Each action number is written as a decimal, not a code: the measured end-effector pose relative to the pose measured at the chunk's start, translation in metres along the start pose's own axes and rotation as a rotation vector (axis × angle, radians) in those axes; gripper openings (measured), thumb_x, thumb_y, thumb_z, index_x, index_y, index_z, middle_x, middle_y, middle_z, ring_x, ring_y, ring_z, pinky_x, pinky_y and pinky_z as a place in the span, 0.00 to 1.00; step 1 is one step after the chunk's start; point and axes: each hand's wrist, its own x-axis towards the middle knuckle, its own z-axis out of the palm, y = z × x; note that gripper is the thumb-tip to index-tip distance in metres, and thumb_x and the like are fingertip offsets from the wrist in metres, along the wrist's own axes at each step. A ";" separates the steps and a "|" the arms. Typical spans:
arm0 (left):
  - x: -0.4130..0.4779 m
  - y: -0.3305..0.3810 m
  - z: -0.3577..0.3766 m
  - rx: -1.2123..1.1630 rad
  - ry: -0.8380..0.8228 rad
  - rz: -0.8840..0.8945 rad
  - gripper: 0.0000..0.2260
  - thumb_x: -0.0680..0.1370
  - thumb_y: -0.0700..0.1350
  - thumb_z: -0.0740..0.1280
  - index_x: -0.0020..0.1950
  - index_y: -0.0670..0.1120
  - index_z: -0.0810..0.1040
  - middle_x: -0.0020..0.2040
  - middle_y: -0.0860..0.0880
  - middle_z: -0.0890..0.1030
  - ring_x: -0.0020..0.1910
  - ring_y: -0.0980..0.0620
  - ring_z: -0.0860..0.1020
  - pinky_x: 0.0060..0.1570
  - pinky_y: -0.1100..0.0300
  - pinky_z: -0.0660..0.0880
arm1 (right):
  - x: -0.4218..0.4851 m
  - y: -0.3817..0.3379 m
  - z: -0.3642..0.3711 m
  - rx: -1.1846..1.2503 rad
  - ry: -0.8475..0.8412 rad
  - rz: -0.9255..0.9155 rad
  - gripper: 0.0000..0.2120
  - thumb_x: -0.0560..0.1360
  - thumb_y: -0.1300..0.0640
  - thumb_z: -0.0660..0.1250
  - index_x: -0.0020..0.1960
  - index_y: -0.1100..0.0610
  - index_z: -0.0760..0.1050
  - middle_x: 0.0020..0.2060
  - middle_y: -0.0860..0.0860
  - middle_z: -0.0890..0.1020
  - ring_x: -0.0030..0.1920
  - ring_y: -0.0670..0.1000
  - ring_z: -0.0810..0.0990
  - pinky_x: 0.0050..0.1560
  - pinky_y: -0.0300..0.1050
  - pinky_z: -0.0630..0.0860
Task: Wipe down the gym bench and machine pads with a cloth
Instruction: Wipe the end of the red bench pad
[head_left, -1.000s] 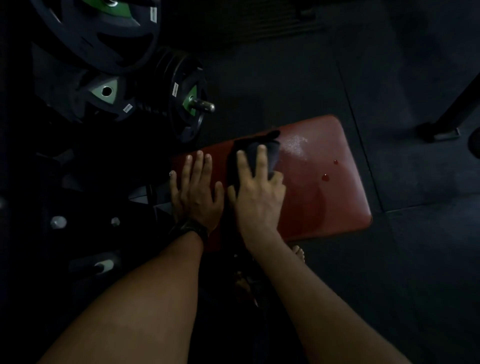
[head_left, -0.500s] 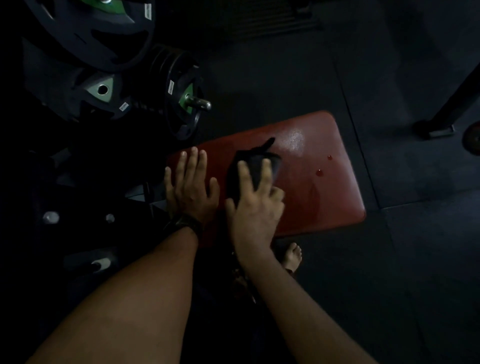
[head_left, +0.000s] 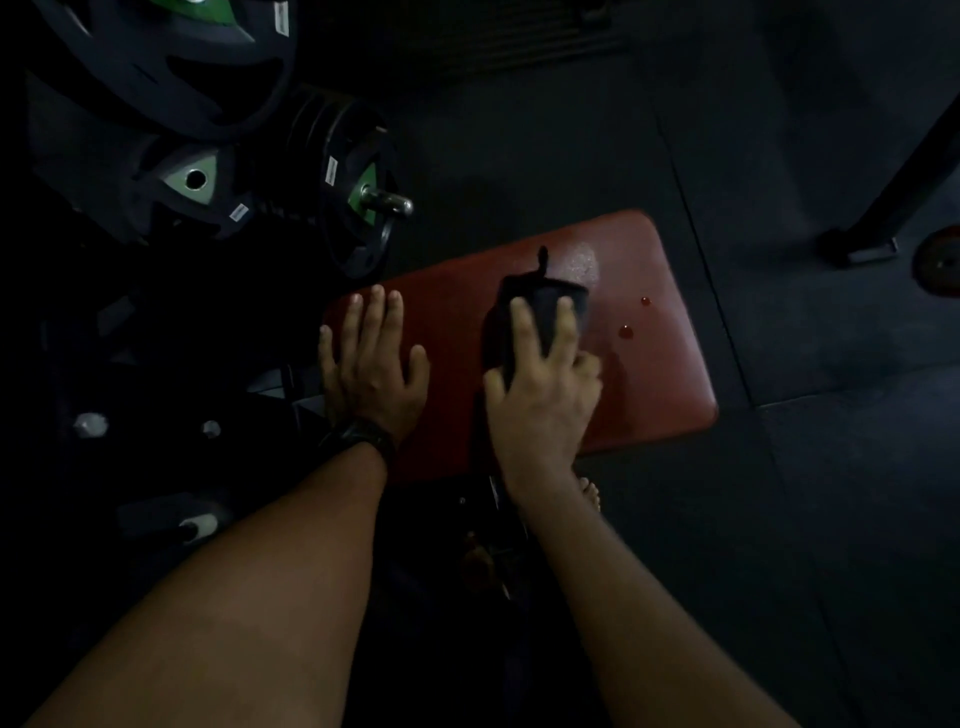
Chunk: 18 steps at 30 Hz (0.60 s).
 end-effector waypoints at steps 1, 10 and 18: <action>0.000 0.000 0.000 0.010 0.002 0.008 0.31 0.77 0.56 0.55 0.80 0.47 0.65 0.80 0.47 0.64 0.80 0.47 0.60 0.77 0.38 0.53 | -0.012 -0.006 0.002 -0.012 -0.021 -0.061 0.36 0.75 0.45 0.69 0.79 0.45 0.60 0.79 0.58 0.60 0.55 0.60 0.73 0.49 0.52 0.73; -0.005 0.004 -0.007 0.059 -0.062 0.076 0.33 0.77 0.58 0.54 0.81 0.49 0.63 0.82 0.46 0.61 0.81 0.43 0.56 0.77 0.35 0.48 | 0.057 0.044 -0.018 -0.079 -0.037 -0.336 0.33 0.75 0.48 0.67 0.79 0.41 0.61 0.78 0.54 0.63 0.59 0.61 0.74 0.51 0.56 0.74; -0.011 0.014 -0.008 0.133 -0.102 0.134 0.31 0.78 0.54 0.51 0.80 0.44 0.65 0.80 0.43 0.63 0.80 0.41 0.60 0.75 0.33 0.54 | -0.046 0.009 -0.002 0.044 -0.040 -0.052 0.35 0.75 0.45 0.69 0.80 0.45 0.60 0.80 0.58 0.58 0.57 0.61 0.73 0.51 0.54 0.75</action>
